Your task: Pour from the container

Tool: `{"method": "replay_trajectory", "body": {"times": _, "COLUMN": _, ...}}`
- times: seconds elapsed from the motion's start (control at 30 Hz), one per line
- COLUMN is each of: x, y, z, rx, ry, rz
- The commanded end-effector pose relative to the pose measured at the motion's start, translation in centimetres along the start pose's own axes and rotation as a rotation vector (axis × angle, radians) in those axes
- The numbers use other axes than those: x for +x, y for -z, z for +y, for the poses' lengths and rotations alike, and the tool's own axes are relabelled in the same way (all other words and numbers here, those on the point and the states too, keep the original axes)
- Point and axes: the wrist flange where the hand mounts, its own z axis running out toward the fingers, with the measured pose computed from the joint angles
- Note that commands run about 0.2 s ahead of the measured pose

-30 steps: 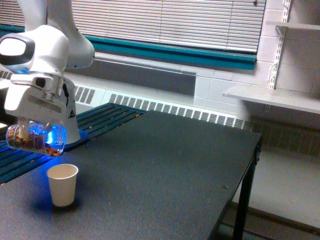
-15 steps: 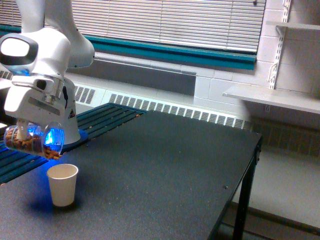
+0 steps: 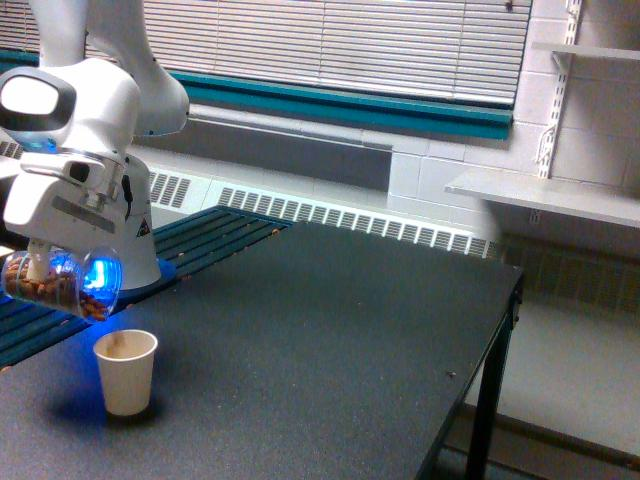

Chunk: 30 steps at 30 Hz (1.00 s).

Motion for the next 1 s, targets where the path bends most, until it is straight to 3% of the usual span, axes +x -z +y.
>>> {"method": "replay_trajectory", "body": {"times": 0.03, "x": 0.53, "y": 0.32, "z": -0.44, "rx": -0.008, "ry": 0.012, "rz": 0.010}}
{"method": "replay_trajectory", "body": {"times": 1.0, "x": 0.68, "y": 0.51, "z": -1.18, "rx": -0.059, "ry": 0.110, "rz": 0.004}}
